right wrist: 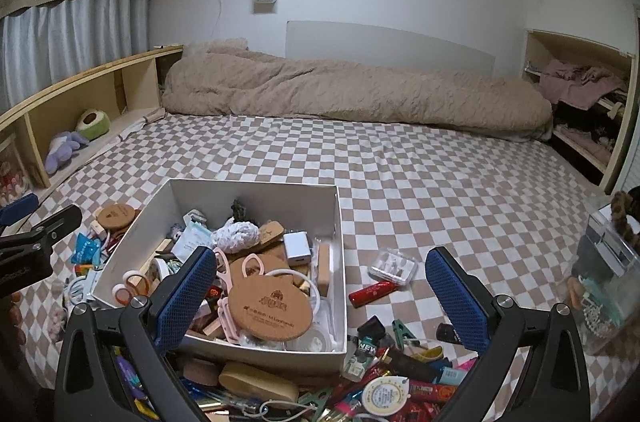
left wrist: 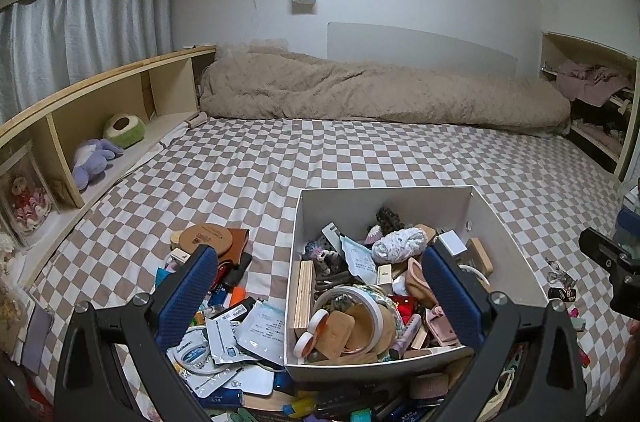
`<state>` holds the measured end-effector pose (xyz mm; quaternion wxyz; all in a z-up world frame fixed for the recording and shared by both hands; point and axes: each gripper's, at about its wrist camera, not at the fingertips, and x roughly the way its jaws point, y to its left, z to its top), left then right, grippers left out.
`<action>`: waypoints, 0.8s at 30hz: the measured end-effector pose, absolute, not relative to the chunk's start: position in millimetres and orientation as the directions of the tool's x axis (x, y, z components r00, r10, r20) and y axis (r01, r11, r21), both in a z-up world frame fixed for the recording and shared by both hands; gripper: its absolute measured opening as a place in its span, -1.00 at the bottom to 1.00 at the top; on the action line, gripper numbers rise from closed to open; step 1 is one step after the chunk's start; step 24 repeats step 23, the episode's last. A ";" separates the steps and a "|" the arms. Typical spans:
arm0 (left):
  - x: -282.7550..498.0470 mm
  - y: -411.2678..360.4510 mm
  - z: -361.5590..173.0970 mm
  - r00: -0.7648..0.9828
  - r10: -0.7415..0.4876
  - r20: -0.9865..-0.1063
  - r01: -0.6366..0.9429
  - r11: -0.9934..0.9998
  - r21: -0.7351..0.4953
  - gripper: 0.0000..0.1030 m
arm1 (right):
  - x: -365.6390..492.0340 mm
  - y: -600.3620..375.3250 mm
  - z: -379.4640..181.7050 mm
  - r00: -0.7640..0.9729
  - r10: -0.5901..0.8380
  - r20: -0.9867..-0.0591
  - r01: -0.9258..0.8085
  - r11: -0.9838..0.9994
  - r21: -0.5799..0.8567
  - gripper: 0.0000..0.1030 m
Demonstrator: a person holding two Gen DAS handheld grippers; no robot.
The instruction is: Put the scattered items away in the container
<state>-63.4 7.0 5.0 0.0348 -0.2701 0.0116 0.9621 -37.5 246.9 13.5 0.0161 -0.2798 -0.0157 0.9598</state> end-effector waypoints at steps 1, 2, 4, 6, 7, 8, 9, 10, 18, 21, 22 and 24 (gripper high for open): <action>-63.9 7.2 4.6 -0.850 0.064 -0.523 -0.076 -0.997 0.003 0.99 | -37.5 246.9 13.2 -0.842 0.043 -0.537 -0.024 -0.999 -0.042 1.00; -64.4 7.4 4.3 -0.848 0.069 -0.525 -0.081 -0.997 0.000 0.99 | -37.6 246.8 12.8 -0.842 0.044 -0.538 -0.025 -0.999 -0.043 1.00; -64.7 7.6 4.0 -0.845 0.076 -0.529 -0.087 -0.996 -0.006 0.99 | -37.8 246.8 12.4 -0.841 0.043 -0.540 -0.025 -0.999 -0.041 1.00; -64.7 7.8 3.9 -0.846 0.074 -0.528 -0.085 -0.996 -0.003 0.99 | -37.7 247.2 12.4 -0.840 0.042 -0.541 -0.025 -0.999 -0.039 1.00; -64.9 7.8 3.7 -0.846 0.074 -0.528 -0.085 -0.996 -0.002 0.99 | -37.6 247.4 12.4 -0.840 0.041 -0.541 -0.024 -0.999 -0.038 1.00; -65.0 7.8 3.5 -0.846 0.074 -0.529 -0.086 -0.996 -0.003 0.99 | -37.5 247.6 12.5 -0.840 0.039 -0.541 -0.023 -0.999 -0.035 1.00; -65.1 7.9 3.3 -0.845 0.075 -0.529 -0.086 -0.996 -0.004 0.99 | -37.4 247.6 12.4 -0.840 0.037 -0.541 -0.022 -0.999 -0.034 1.00; -65.4 7.9 3.0 -0.844 0.075 -0.531 -0.085 -0.996 -0.004 0.99 | -37.5 247.5 12.2 -0.840 0.036 -0.542 -0.022 -0.999 -0.033 1.00; -66.0 7.0 2.1 -0.843 0.072 -0.534 -0.081 -0.997 -0.008 0.99 | -37.9 247.5 12.1 -0.839 0.035 -0.543 -0.021 -0.999 -0.032 1.00; -66.1 7.4 1.1 -0.843 0.069 -0.534 -0.074 -0.997 -0.011 0.99 | -38.5 247.5 11.5 -0.838 0.031 -0.545 -0.020 -0.999 -0.027 1.00; -66.1 7.6 0.8 -0.843 0.067 -0.533 -0.073 -0.997 -0.010 0.99 | -38.6 247.6 11.2 -0.838 0.031 -0.546 -0.020 -0.999 -0.026 1.00; -66.1 7.7 0.7 -0.843 0.067 -0.534 -0.073 -0.997 -0.010 0.99 | -38.7 247.6 11.0 -0.838 0.031 -0.546 -0.020 -0.999 -0.026 1.00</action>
